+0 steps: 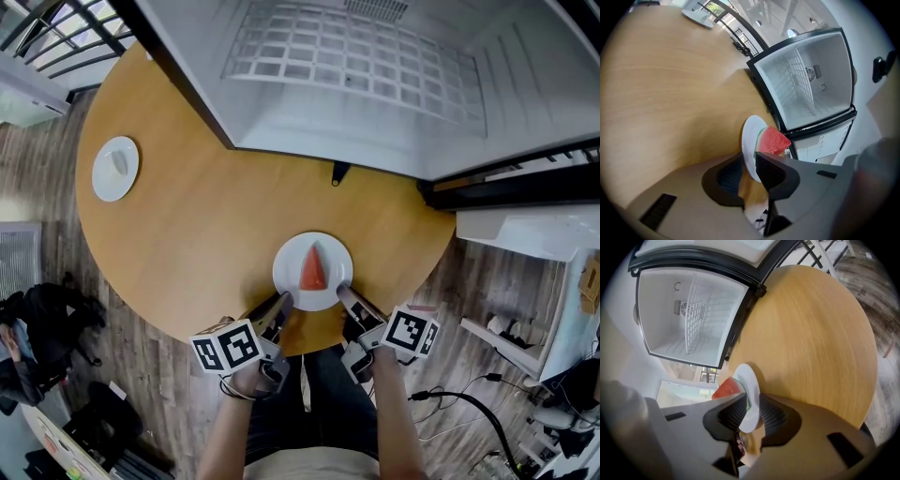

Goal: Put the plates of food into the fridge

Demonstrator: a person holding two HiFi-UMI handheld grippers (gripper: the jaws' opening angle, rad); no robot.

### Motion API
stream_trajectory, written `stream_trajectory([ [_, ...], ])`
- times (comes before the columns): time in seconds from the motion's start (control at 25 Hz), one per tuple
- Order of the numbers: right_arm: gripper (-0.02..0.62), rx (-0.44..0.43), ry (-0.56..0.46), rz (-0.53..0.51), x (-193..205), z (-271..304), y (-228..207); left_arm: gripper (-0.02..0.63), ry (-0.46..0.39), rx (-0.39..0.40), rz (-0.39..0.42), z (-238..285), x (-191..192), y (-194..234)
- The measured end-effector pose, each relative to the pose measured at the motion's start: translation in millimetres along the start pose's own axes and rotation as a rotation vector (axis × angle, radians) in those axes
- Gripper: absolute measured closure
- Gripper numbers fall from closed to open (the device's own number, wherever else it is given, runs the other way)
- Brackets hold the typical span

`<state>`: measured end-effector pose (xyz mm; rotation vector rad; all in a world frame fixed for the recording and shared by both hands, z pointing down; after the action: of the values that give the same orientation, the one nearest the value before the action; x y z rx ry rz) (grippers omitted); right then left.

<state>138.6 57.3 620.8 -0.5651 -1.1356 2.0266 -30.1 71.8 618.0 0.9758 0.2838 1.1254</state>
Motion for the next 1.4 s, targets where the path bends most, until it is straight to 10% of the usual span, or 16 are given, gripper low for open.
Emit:
stream_trajectory([
  [0.76, 0.560, 0.014, -0.066, 0.115, 0.7, 4.6, -4.1, 0.572, -0.067, 0.055, -0.132, 8.5, -6.2, -1.9],
  [1.4, 0.577, -0.110, -0.115, 0.099, -4.5, -2.6, 19.4, 0.568, -0.124, 0.100, -0.088, -3.9, -19.0, -13.8],
])
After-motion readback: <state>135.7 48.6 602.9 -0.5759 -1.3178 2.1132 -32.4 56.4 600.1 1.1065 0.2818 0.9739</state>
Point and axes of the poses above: the fingertips, and each gripper's own axes: z forward along the fingers, y to its left, x out of its underside, the point moved 4 cm from there along -z, backward along the fingers, and after that the axes turned 5 degrees about z, right-handed, at the moved point
